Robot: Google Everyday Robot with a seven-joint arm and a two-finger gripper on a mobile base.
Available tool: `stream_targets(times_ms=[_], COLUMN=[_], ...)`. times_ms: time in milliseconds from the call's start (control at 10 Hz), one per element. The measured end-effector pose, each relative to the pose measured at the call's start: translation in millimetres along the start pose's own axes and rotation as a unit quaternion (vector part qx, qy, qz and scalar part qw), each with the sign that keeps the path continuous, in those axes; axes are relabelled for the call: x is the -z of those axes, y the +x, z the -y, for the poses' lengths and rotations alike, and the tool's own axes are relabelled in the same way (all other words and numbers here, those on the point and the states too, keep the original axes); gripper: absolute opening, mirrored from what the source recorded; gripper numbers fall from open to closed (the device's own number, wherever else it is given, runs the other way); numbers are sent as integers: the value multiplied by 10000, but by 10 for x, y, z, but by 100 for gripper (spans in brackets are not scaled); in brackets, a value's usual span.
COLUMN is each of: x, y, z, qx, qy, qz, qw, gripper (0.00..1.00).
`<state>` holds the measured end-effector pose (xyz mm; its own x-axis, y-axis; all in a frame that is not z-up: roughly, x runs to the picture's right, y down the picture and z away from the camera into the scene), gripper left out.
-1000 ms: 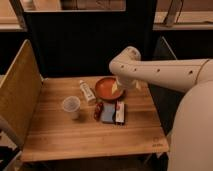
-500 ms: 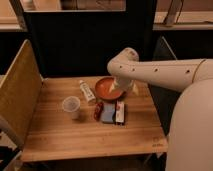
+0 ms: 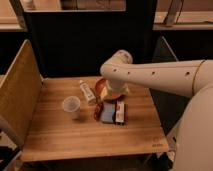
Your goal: Place the pepper in the ceramic cup
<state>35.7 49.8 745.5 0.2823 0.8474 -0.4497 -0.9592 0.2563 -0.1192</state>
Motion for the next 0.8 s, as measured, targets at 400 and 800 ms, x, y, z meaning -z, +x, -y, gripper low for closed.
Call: stream_targets(times_ms=[400, 800], x=[-39, -188], y=[185, 163], z=[-467, -829], qx=[1003, 1170], qy=[-219, -306], qz=[-43, -172], qw=[9947, 9925], gripper=[80, 80])
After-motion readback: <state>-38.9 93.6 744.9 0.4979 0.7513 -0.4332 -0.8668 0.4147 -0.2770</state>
